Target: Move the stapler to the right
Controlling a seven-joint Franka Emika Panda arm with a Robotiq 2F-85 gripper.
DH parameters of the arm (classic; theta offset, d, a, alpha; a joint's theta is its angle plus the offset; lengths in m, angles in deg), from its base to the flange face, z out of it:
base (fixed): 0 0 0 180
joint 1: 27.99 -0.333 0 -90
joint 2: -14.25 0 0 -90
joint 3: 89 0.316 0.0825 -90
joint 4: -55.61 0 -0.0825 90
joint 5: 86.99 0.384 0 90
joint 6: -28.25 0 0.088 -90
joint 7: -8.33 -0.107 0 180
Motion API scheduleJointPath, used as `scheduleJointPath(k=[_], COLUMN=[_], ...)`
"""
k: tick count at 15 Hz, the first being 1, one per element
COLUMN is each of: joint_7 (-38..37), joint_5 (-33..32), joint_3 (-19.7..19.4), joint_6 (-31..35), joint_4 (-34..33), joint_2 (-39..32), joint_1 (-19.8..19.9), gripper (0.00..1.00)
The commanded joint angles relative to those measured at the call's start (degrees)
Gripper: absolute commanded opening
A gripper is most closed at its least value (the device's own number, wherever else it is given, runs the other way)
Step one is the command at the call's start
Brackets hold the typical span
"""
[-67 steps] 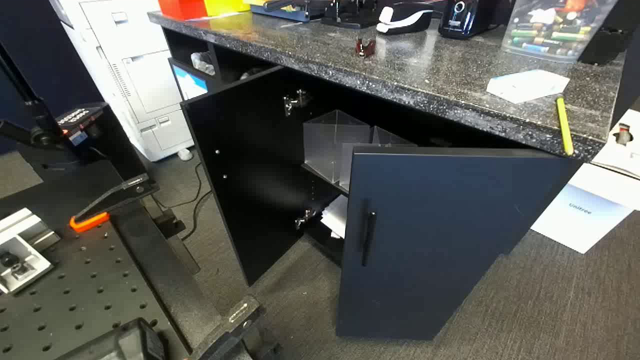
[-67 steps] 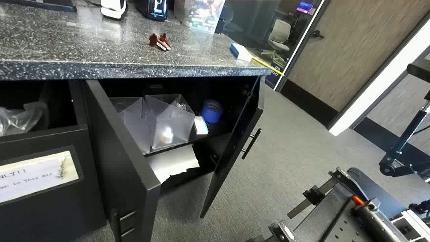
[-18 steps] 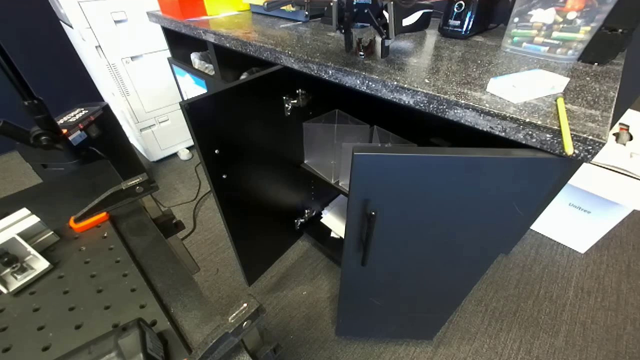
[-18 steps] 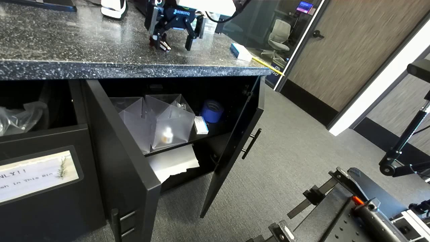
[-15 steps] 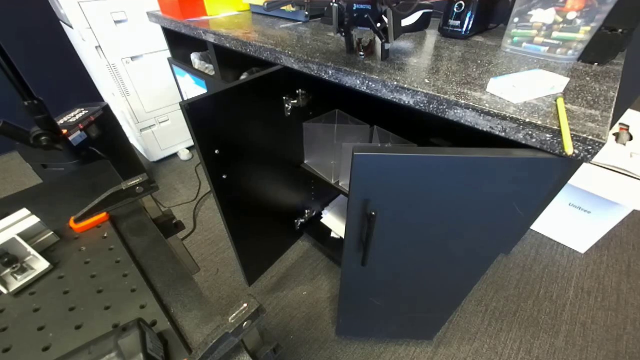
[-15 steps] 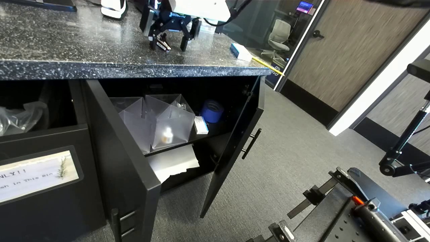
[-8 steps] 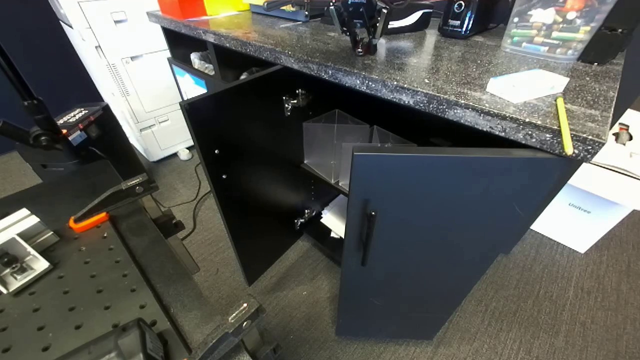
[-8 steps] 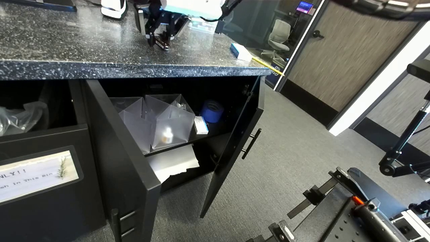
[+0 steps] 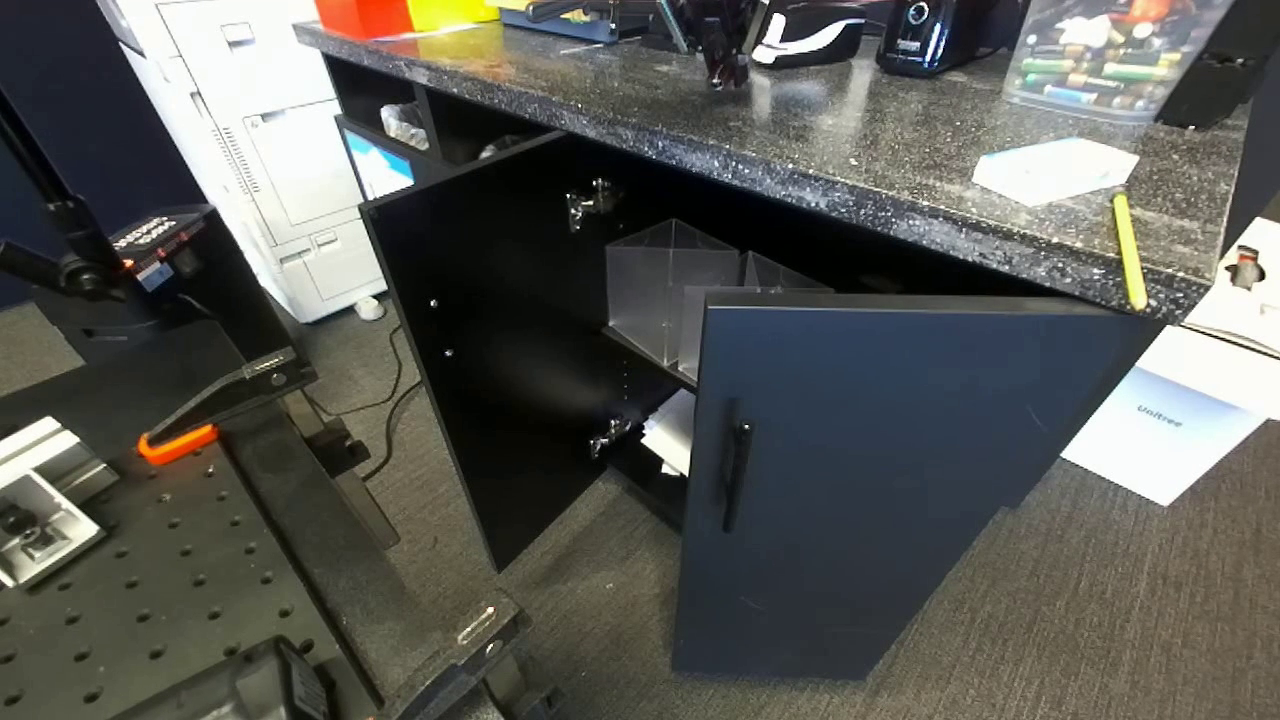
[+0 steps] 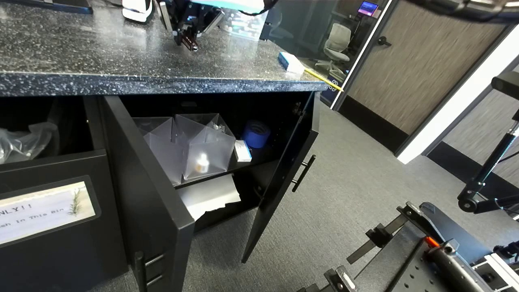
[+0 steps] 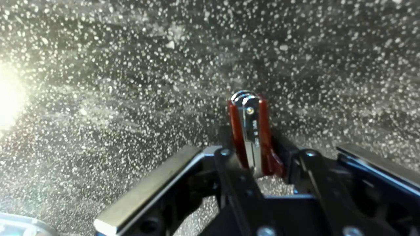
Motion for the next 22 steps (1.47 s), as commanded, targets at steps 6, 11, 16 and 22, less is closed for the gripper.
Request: scheduleJointPath(k=[6,11,16,22], joint_7=[1.5,1.9,1.4,0.7], joint_5=[7.5,10.4,10.4,10.2], joint_3=[1.5,1.8,1.4,1.1], joint_6=[-4.2,-9.2,-14.0,-13.7], joint_4=[-1.7,-0.1,-3.0,-1.3], joint_2=[4.8,4.6,-0.4,0.4], joint_1=[9.2,15.6,16.6,16.5], gripper=[0.08,0.08,0.08,0.08])
